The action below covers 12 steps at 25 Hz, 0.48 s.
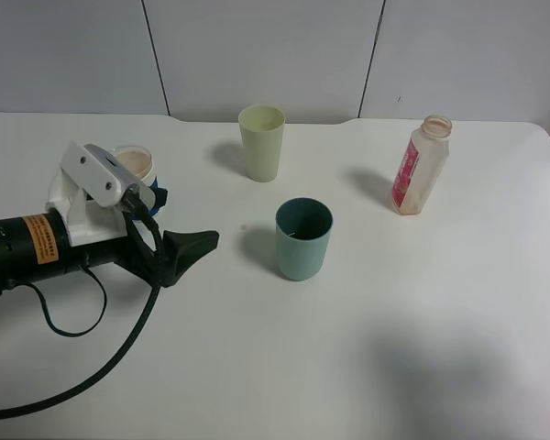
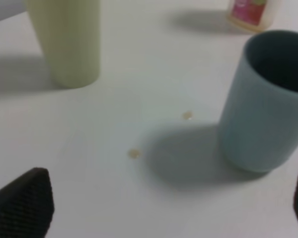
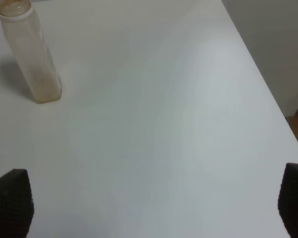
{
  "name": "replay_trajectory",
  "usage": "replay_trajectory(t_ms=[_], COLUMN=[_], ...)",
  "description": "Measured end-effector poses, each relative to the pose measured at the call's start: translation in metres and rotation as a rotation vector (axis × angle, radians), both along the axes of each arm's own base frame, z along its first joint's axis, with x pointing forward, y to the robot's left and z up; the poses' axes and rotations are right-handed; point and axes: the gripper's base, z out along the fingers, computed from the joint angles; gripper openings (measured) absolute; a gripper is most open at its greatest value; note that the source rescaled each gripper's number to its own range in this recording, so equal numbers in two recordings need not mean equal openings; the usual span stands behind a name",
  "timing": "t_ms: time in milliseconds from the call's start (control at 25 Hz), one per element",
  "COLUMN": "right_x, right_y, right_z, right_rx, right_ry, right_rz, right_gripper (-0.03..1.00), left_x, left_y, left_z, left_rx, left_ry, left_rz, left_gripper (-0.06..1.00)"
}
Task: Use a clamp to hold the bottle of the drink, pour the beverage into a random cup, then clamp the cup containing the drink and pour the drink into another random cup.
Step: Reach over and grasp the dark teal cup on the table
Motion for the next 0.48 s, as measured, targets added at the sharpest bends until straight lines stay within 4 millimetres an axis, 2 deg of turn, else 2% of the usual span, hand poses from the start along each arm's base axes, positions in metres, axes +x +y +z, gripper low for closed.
replay_trajectory(t_ms=[480], right_x=[0.0000], right_y=[0.0000], right_z=[0.0000], right_rx=[0.000], right_ry=[0.000], right_rz=[0.000], right_gripper=[0.98], left_x=[-0.0002], left_y=[-0.0074], left_z=[-0.0092], left_rx=[-0.064], left_ry=[-0.010], left_rz=[-0.068], left_gripper=[0.93])
